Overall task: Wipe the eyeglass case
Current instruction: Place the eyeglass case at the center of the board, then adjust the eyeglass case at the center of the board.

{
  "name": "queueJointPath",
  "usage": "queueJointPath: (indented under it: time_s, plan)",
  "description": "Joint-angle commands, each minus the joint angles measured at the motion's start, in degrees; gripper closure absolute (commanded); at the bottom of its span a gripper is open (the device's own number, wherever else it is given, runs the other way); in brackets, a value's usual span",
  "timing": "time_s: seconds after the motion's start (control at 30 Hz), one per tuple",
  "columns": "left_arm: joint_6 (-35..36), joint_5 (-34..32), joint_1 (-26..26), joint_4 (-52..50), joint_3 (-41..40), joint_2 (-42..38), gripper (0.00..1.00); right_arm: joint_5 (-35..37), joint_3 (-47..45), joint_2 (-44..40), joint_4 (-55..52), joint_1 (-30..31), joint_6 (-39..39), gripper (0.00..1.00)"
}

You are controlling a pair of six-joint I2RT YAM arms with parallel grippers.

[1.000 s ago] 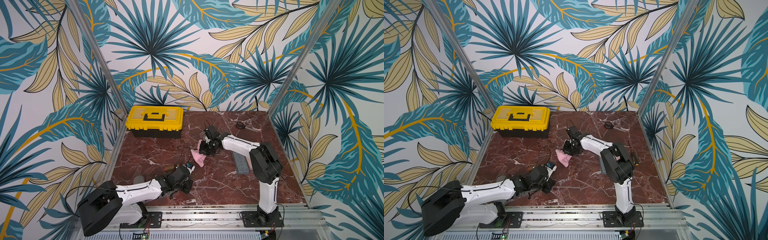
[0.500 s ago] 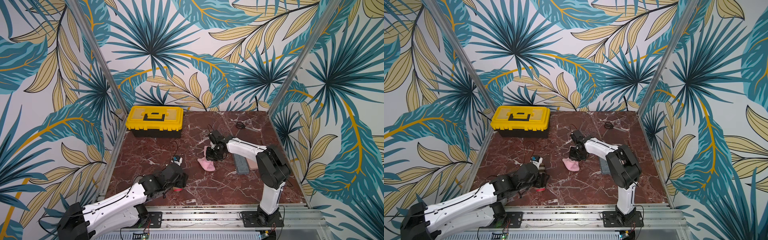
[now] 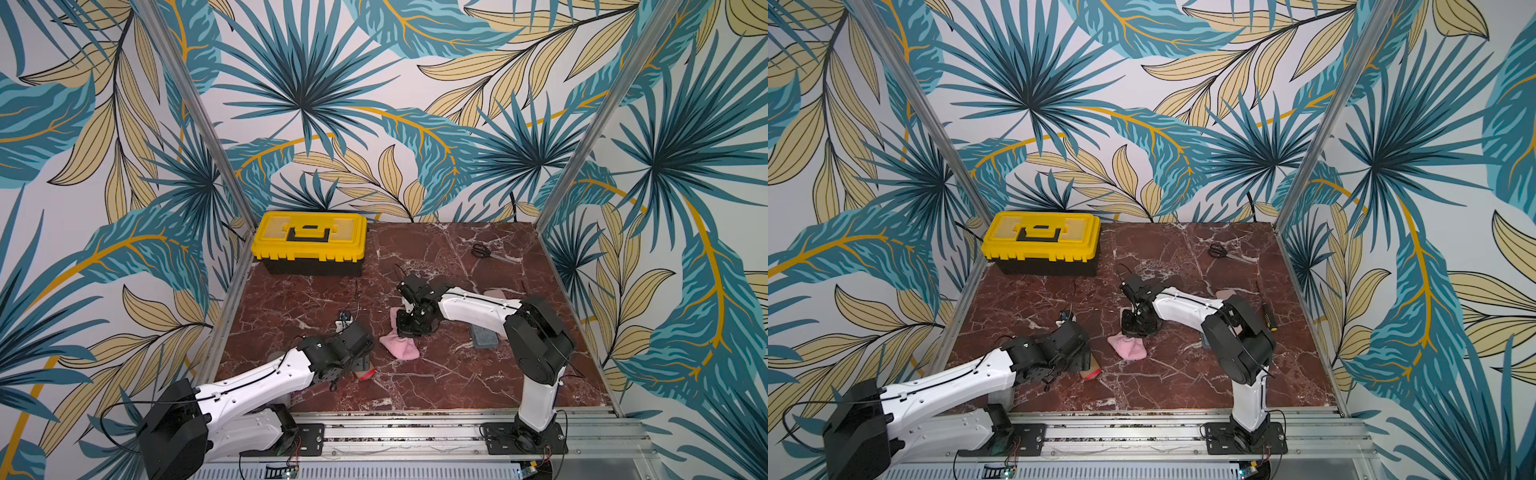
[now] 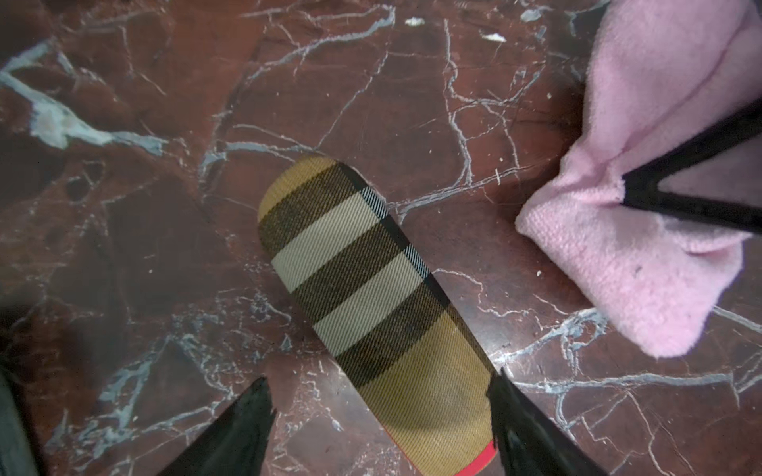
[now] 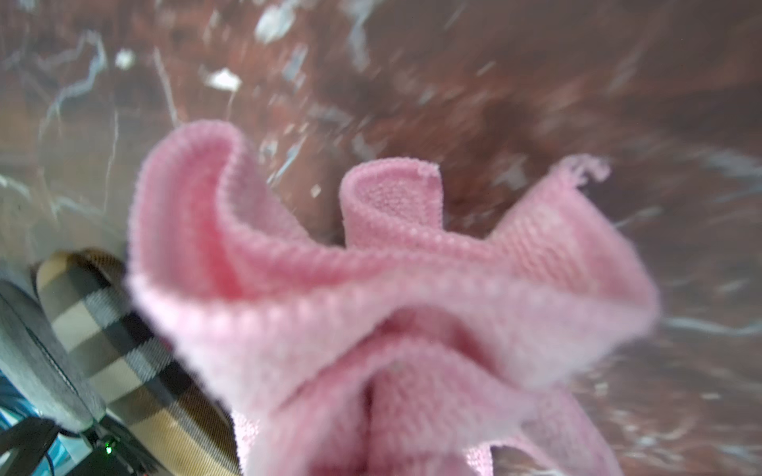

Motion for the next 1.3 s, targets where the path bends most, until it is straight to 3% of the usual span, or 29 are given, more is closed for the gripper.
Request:
queueJointPath:
  time_s: [0.0,0.6,0.8,0.93,1.1,1.27]
  plan:
    - [-4.63,1.81,0.08,3.04,1.02,0.19,0.15,-0.35,-1.01,0.55,0.06,1.39,0.96,1.0]
    - [-10.69,-0.93,-2.83,-0.05,2.96,7.21,0.14,-6.59,-0.76,-0.71,-2.4,10.07,-0.34,1.0]
    - [-9.82,-1.69,-2.8,-3.01,1.47,7.57,0.15,-0.16,-2.54,-5.36,-8.69,9.33,-5.8,1.0]
    - [-8.17,-1.36,-2.83,-3.06,-0.15,6.76,0.16,-0.34,-5.3,-7.29,-8.37,7.74,-5.97,1.0]
    - [-5.75,0.05,-3.26,2.14,-2.34,7.16,0.2,-0.72,-6.48,-8.06,-7.54,6.58,-5.69,1.0]
    - [-2.96,0.1,-3.43,2.51,-2.58,8.83,0.32,-0.87,-6.87,-8.84,-6.98,5.1,-5.78,1.0]
